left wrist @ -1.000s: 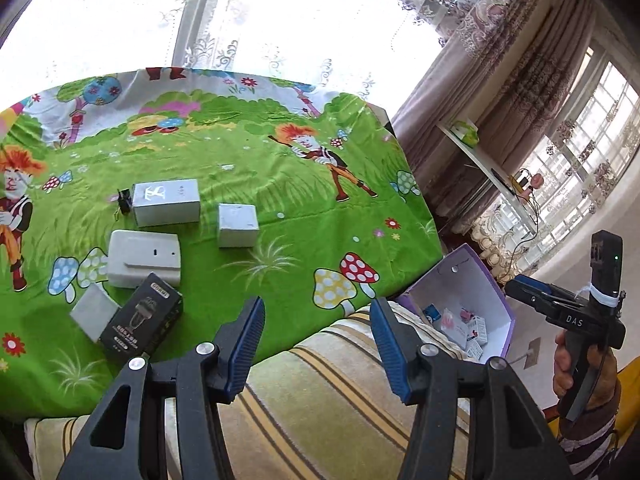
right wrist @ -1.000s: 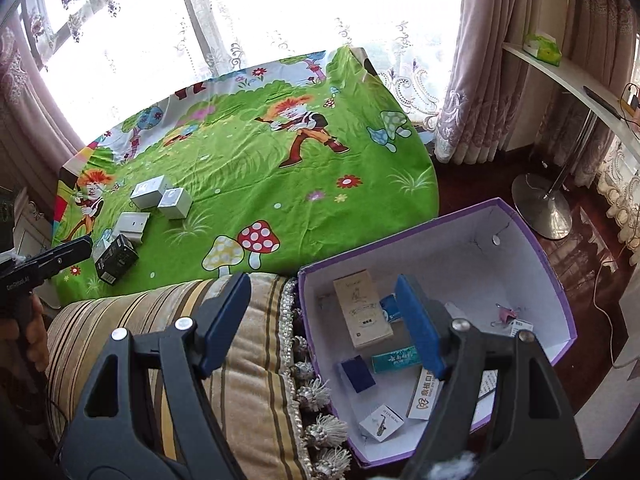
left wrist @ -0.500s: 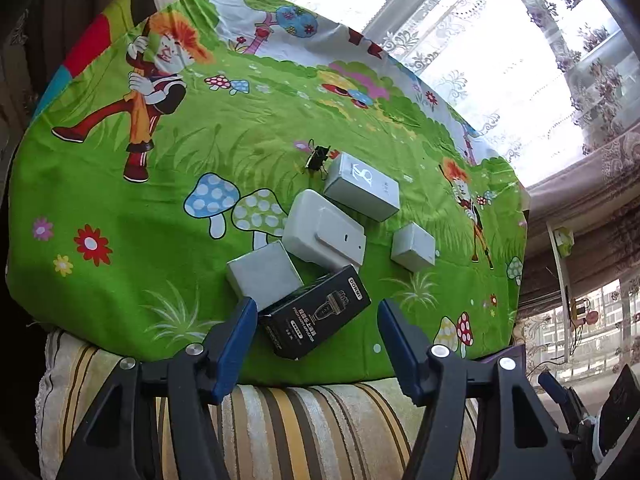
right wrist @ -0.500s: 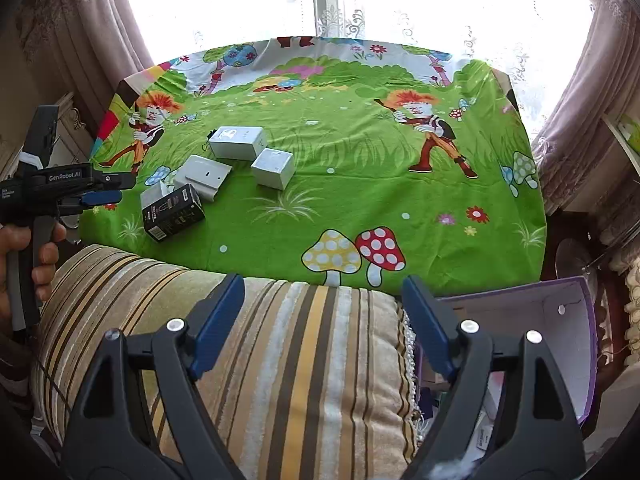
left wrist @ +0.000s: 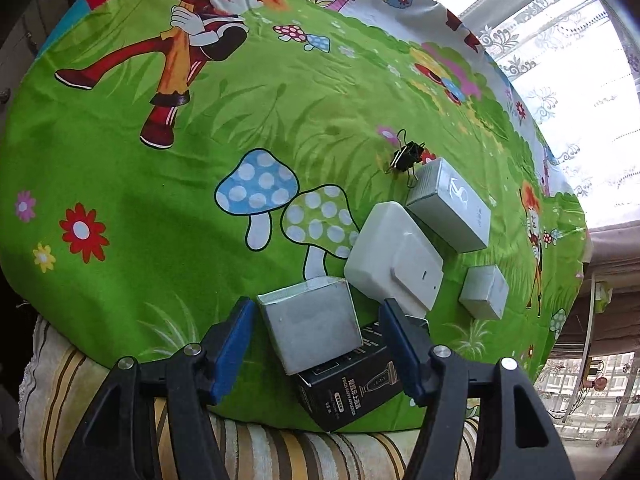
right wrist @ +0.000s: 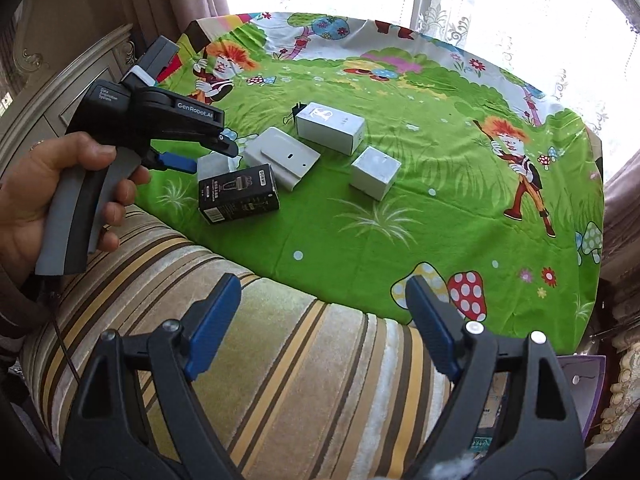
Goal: Organize rigid objects
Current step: 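Move both tools back to the table toward the grey cube box and black box, then grasp the grey cube box with the left tool while the right tool grasps the black DORMI box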
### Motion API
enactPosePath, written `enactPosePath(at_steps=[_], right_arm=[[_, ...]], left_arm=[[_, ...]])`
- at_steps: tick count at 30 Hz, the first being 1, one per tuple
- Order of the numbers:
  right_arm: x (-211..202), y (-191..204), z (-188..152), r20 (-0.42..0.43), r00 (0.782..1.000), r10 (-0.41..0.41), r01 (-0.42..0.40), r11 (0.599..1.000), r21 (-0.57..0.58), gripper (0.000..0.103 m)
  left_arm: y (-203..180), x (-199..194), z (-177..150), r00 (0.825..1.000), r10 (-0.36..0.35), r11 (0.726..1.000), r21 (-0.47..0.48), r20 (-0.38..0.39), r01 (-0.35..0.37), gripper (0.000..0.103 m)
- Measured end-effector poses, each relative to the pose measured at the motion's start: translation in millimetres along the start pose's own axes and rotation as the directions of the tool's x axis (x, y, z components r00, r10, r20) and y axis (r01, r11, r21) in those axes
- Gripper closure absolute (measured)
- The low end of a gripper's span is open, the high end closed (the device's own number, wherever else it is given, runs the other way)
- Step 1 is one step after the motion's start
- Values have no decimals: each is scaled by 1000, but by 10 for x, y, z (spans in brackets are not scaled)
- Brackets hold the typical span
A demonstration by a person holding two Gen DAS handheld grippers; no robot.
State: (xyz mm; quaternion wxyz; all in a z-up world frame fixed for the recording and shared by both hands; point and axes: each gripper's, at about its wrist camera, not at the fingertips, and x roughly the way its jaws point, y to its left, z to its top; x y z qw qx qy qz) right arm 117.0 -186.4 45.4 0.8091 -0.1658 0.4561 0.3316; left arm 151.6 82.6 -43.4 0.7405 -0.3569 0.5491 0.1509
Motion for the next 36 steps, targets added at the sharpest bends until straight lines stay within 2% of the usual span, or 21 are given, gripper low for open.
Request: enactPosePath(at_steps=[6,8,9,15,21,28,36], right_arm=[[145,152,85,-19,999,32,-33,998,-48,15],[193,191,118,-21,999,41,-42,998,-56,12],[221,209,137,-23,999,46,-47,997,-58,12],[438,270,236,-56,993,106,-108,994,-35,11],[627,330,353,-80,984,158,-161,987,-20,10],[873,489,540,-107,981,159,-167,984,-67,9],[1110,638,688,-127,983,135,-150,982,-117,9]], left_arm=[[-11,125,-19,999,33,999,31,-21,-32,39],[-11,137,-24,999,37,998,48,-16,-36,42],[-13,131,-25,999,29,998,57,-13,-28,47],[56,53,-75,999,-39,997,63,10,38,51],[265,-260,-120,989,-87,996,39,116,83,51],[495,-549,-229,968,-109,994,13,226,109,51],[680,-566,-295,958,-103,994,-18,266,112,51]])
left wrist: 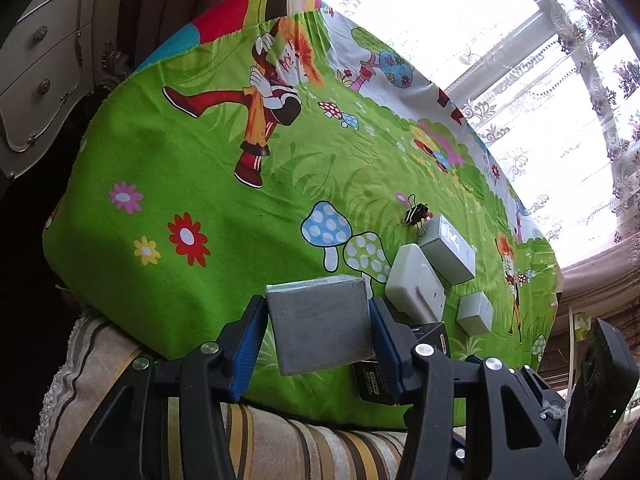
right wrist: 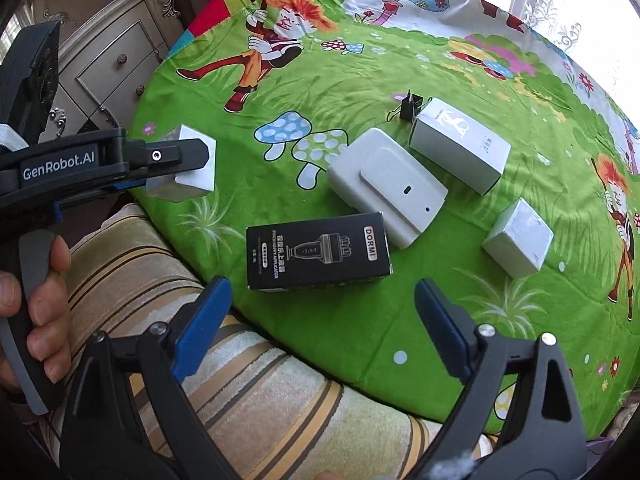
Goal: Organize rigid objects
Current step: 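Grasp the grey cube box with the left tool while the right tool grasps the black DORMI box, then carry both boxes over the purple box and open both tools to drop them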
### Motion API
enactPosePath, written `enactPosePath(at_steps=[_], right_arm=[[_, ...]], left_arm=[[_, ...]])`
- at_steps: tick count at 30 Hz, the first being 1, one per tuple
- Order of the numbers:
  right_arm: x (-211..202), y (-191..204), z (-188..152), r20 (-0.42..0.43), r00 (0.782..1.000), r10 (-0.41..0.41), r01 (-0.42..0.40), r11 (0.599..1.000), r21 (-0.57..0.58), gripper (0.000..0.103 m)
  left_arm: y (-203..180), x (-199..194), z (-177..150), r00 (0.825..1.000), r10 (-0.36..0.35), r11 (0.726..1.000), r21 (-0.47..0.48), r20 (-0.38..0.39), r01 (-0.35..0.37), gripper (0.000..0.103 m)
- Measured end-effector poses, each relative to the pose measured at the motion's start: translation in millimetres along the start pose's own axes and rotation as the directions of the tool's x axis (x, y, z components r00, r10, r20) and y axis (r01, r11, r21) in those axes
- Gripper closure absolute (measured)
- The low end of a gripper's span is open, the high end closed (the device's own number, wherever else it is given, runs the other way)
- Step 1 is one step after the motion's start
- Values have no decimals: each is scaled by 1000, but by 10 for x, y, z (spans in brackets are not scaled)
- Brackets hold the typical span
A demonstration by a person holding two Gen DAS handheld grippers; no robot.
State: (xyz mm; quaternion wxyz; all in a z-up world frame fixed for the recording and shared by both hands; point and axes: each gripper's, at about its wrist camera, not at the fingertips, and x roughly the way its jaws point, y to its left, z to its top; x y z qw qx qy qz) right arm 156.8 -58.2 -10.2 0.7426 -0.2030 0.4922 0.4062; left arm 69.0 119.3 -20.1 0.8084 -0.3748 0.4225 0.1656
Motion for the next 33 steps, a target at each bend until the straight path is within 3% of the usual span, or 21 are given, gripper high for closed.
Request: enactPosePath(at_steps=[16,19,27,33], right_arm=[[347,79,124,-59,998,-35,33,999,-39,9],[366,82,123,-61,997,-39,37,999,-39,16],[198,3,55,6,999,-39,39,999,13,16],[-68,-220,-85,70,995,-75,66,990,121,16]], left_arm=[[-14,92,1,1000,9,1000,27,3,-10,51],[-17,93,-2,1000,10,1000,29,3,-10,51],[-82,68,-25,1000,15,998,59,17,-16,51],[-242,-6,-78,999,4,993,121,39,-9,51]])
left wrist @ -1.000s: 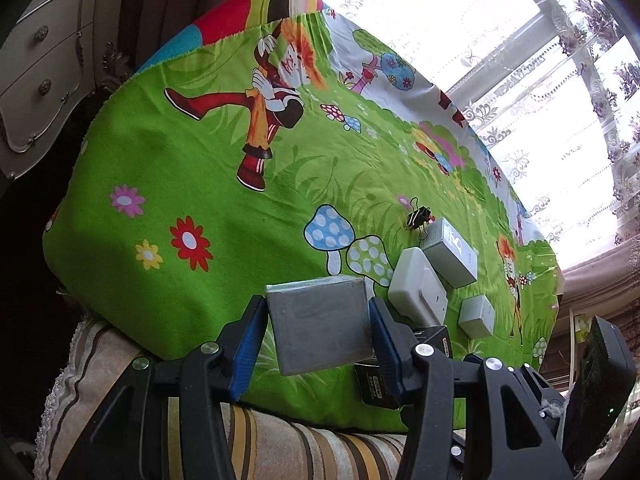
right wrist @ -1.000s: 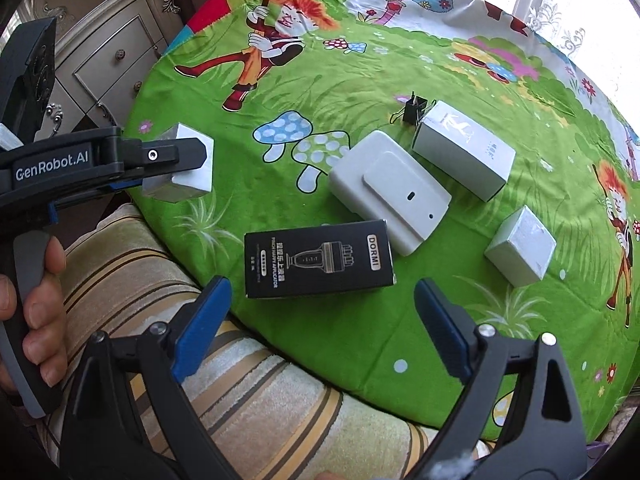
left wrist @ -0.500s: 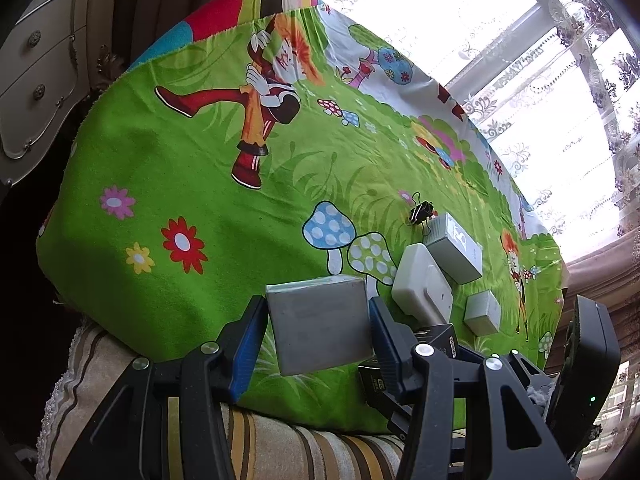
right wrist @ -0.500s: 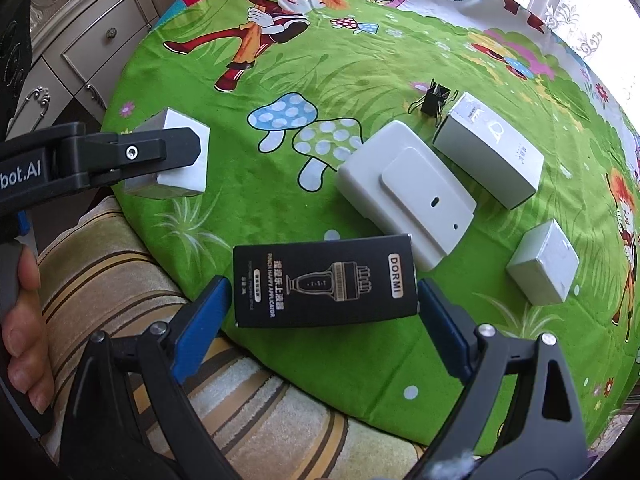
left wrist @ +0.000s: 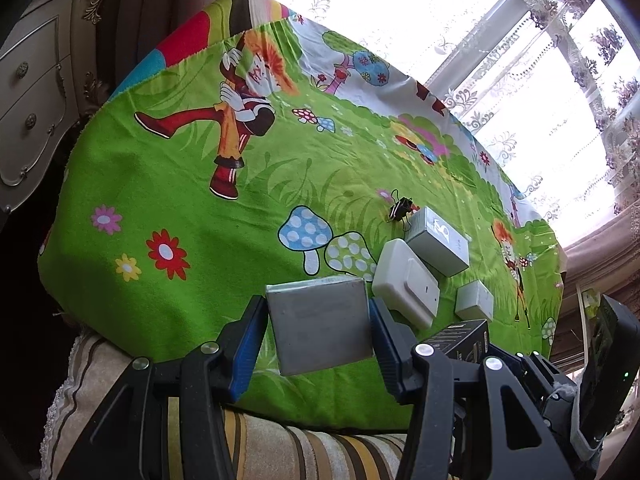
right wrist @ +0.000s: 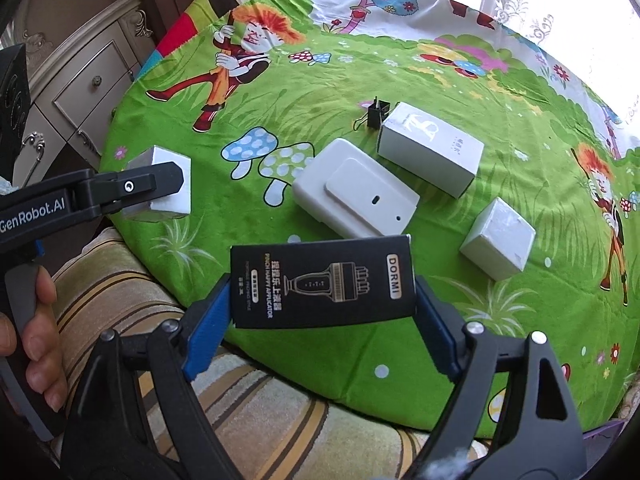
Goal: Organize rigid objects
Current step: 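Carry both boxes over the purple box and open both tools to drop them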
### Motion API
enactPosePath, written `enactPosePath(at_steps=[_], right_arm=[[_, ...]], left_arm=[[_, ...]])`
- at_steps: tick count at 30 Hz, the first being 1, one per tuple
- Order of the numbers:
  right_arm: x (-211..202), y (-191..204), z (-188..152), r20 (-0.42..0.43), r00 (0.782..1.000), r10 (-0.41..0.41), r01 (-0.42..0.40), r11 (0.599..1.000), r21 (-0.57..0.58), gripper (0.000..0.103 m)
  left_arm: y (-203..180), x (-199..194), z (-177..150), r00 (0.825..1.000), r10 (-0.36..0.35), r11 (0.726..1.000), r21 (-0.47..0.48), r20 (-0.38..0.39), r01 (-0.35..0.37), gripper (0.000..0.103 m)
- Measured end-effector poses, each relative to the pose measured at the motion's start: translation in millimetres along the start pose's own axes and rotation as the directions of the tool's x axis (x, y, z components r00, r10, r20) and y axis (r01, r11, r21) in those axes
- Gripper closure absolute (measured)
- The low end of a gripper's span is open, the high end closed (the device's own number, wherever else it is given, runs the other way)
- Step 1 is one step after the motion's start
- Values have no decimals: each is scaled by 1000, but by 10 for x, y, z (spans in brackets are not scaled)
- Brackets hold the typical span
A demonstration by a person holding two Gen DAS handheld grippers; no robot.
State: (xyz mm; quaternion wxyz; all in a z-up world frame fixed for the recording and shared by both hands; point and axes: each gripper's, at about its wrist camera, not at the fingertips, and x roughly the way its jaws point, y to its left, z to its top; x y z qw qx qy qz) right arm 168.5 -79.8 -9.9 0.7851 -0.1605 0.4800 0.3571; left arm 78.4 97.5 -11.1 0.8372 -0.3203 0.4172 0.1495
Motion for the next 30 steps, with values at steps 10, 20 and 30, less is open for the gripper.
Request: enactPosePath(at_steps=[10,20,30], right_arm=[[-361,-406,-224,69,992,-102,91,983,158,16],[-693,-673,-502,99,978,-184,154,955,254,16],[-1049,-931,-840,143,965,-218,158,926,344,16]], left_arm=[[-423,-77,-139,1000,-27,991,133,-1,27,51],[-878,-137,-296,999,-38,964,262,-19,42,51],[-1467,-115,-647,994,-76,910,401,-83,103,51]])
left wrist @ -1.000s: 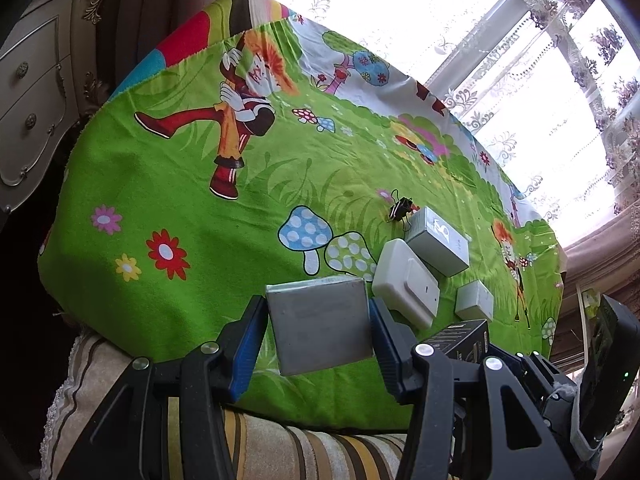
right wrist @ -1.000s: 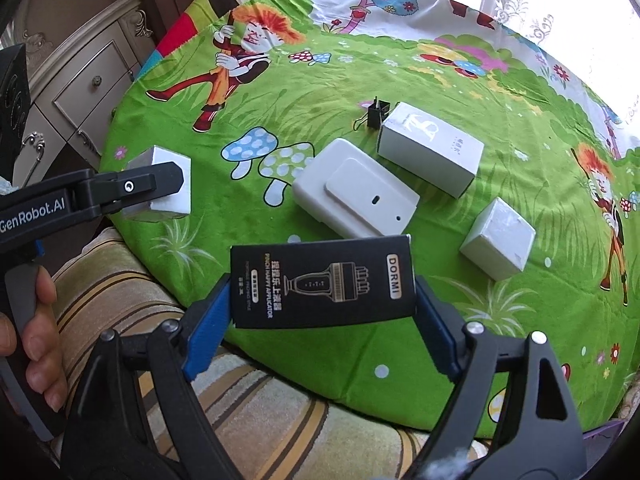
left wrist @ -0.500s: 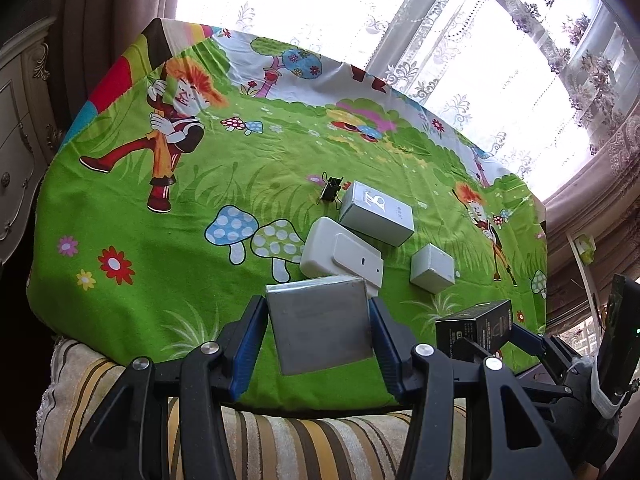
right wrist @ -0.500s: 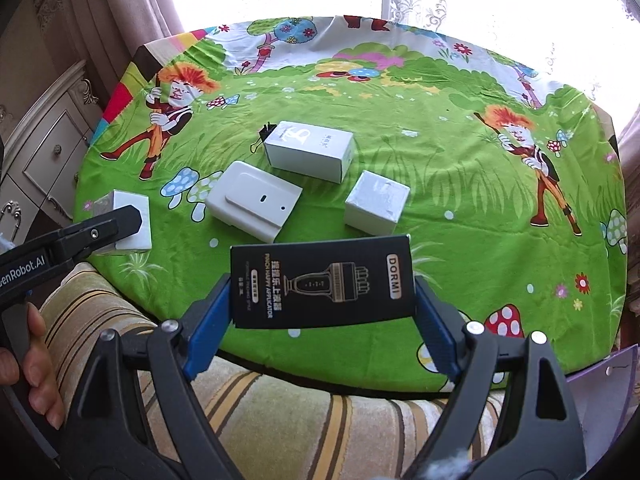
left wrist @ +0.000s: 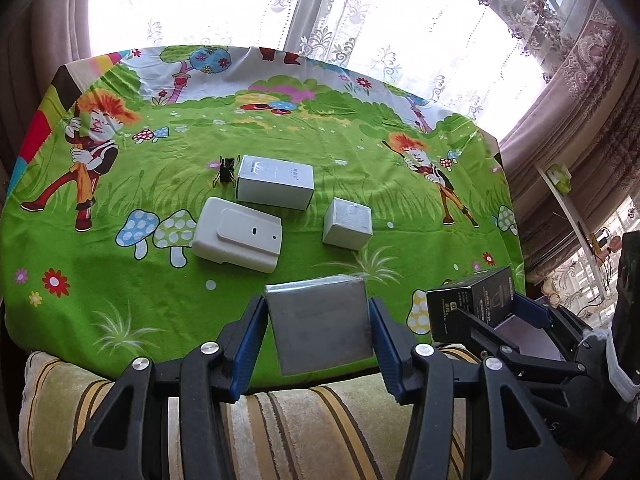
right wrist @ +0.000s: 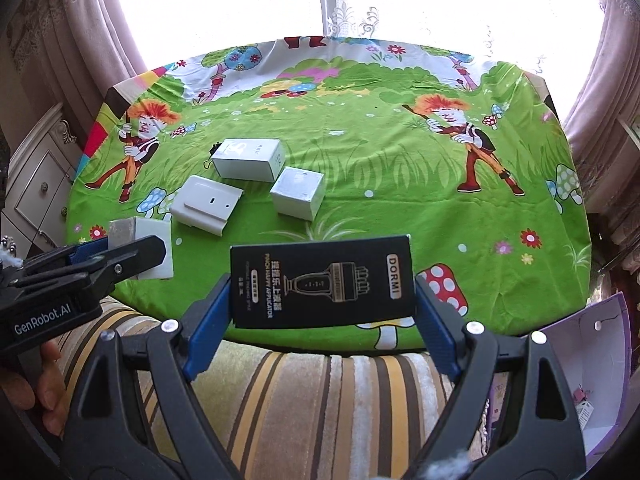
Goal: Organize rigid objects
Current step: 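Carry both boxes over the purple box and open both tools to drop them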
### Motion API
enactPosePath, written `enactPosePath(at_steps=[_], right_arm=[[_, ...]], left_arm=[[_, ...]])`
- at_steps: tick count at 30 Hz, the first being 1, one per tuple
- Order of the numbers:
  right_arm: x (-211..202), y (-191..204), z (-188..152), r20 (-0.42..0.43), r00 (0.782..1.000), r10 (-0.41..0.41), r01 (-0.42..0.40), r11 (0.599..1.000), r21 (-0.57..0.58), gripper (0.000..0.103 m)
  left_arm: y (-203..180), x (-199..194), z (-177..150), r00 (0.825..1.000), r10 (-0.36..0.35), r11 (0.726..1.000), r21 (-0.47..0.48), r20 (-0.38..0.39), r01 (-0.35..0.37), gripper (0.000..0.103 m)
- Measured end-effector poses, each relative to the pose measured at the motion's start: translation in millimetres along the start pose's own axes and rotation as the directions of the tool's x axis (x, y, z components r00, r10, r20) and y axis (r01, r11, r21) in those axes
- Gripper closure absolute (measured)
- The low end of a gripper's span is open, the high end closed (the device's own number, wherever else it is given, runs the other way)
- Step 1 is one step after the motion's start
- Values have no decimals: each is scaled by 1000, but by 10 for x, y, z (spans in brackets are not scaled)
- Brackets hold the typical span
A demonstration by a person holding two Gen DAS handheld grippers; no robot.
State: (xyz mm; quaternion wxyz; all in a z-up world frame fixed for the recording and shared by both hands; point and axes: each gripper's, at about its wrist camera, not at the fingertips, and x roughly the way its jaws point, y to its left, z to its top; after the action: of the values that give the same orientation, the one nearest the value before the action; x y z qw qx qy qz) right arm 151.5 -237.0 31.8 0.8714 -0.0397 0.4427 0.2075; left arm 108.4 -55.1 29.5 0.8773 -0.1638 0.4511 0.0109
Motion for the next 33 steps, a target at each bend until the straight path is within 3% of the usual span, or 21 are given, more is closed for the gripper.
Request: enactPosePath(at_steps=[8,16,23,33], right_arm=[[-264,-428,-155,28,999,-37,34,996,85,16],[-533,-954,-349,49,995,-89,78,978,191,16],[-772,-1485,-574,47,982,-182,162,947,277,16],[-1011,-2236,-1021,-16,947,-322,302,866,399,16]], left_arm=[[-555,92,-55,996,-70,991,109,-46,75,51],[-1140,222,-175,987,-123,966,216,-105,143,51],[-1641,306,-296,976,-156,931,308,-153,197,51],[-2286,443,-546,953,-186,862,425,-241,275,51]])
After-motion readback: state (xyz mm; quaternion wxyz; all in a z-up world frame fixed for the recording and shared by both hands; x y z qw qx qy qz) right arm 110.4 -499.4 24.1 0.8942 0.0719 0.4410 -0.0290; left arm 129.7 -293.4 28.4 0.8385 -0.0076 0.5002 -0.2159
